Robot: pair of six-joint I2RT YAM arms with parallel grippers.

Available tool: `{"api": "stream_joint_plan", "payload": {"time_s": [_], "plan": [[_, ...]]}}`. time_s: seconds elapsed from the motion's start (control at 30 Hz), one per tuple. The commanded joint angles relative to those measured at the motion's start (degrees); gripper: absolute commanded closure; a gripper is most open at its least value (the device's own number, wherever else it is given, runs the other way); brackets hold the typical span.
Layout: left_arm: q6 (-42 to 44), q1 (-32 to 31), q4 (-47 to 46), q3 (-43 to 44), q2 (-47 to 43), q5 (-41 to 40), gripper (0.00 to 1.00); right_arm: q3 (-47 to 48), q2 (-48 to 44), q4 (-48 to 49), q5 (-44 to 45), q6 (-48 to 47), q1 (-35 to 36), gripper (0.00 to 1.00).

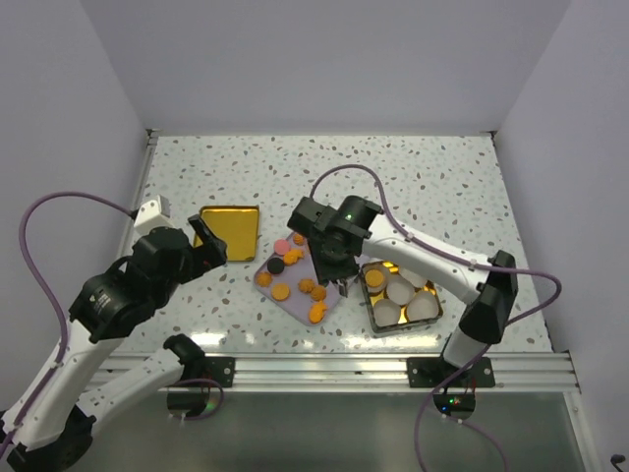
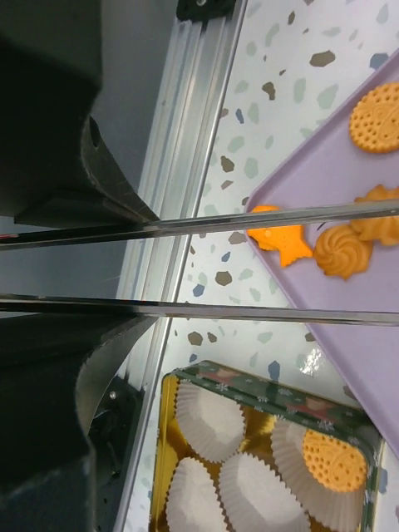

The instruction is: Pack the cookies

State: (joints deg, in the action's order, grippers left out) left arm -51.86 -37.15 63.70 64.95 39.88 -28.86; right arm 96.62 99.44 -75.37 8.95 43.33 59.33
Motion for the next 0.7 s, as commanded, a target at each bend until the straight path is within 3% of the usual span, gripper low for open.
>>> {"api": "stream_joint_plan", "payload": {"time_s": [0.0,0.4,0.67], "plan": [[0.79,0.32,-1.21,2.11,1.52,-1.81,0.0,1.74,-7.76,-9.61,5.63,2.28,-0.53,0.6],[3.78,0.23,-6.74,1.85,6.09,1.43,0.0,-18.74,-35.6,-14.36,7.49,8.78,-11.69,0.59],[3.96,0.32,-12.63,0.35,9.86,6.01,0.0,-28.67,-43.53,-15.42,6.08,15.64,-12.75,0.58]]}}
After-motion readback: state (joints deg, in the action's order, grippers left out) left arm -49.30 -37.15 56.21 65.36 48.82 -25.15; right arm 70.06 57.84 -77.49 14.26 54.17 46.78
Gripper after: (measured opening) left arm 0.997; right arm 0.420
